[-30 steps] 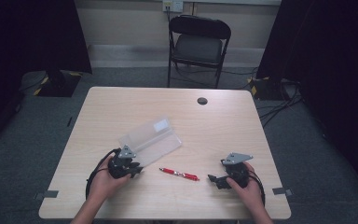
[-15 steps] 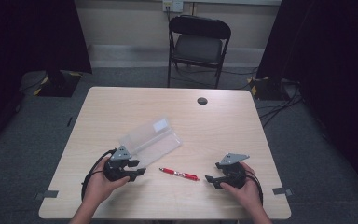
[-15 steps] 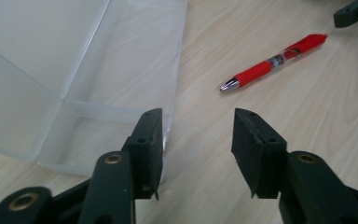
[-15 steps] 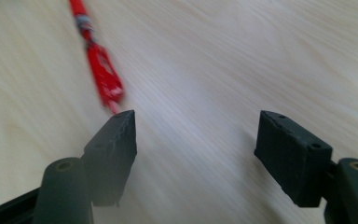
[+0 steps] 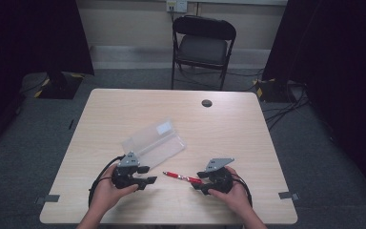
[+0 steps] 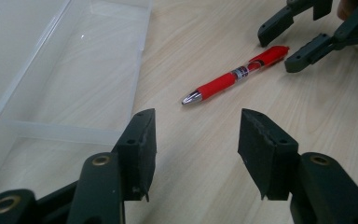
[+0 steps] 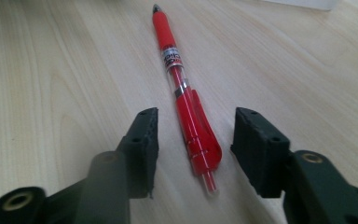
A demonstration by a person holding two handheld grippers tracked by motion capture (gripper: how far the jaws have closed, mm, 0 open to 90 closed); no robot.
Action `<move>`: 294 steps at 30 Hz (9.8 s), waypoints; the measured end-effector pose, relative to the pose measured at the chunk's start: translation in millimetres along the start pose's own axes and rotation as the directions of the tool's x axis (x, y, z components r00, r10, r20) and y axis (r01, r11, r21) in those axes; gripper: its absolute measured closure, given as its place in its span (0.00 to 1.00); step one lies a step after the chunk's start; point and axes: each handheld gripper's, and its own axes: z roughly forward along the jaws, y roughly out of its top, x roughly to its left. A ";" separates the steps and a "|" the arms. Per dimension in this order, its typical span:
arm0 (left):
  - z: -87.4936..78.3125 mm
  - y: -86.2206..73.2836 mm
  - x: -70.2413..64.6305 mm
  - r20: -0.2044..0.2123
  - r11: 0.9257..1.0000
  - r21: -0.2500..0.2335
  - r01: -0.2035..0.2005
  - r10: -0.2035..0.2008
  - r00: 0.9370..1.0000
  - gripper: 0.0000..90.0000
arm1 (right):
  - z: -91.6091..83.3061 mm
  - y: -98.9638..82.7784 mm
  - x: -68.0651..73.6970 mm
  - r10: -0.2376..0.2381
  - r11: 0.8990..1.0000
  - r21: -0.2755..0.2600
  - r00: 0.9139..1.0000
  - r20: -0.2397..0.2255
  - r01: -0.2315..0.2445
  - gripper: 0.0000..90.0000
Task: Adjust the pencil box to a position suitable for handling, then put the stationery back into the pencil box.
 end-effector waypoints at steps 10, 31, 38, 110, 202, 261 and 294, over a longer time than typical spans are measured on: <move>-1.9 -2.1 -2.4 -0.009 1.000 0.001 -0.011 0.011 1.000 0.54 | 1.2 3.5 1.9 -0.034 0.999 0.022 0.999 -0.002 0.034 0.84; 16.9 10.5 -16.1 0.045 0.997 0.010 -0.081 0.080 0.996 0.50 | -18.1 -16.9 -2.6 -0.021 1.000 0.000 1.000 0.008 0.021 0.58; 28.5 13.8 -20.3 0.076 0.994 0.021 -0.106 0.104 0.992 0.49 | -23.5 -23.9 -13.5 0.044 0.999 -0.029 0.995 0.093 -0.041 0.50; 63.5 15.1 -25.2 0.099 0.962 0.098 -0.255 0.245 0.964 0.80 | -39.1 -43.7 -26.1 0.096 0.995 -0.039 0.967 0.238 -0.090 0.21; 21.3 42.8 -5.1 0.022 0.999 0.036 -0.034 0.033 0.999 0.90 | -42.0 -46.8 -22.7 0.106 0.994 -0.041 0.964 0.246 -0.099 0.21; 37.9 48.3 50.7 -0.095 0.998 0.039 0.039 -0.035 0.995 0.90 | -42.0 -46.7 -22.8 0.106 0.994 -0.040 0.964 0.244 -0.099 0.21; 46.4 40.3 55.5 -0.119 0.997 0.075 0.020 -0.011 0.993 0.89 | -42.0 -46.7 -22.8 0.106 0.994 -0.040 0.964 0.244 -0.099 0.21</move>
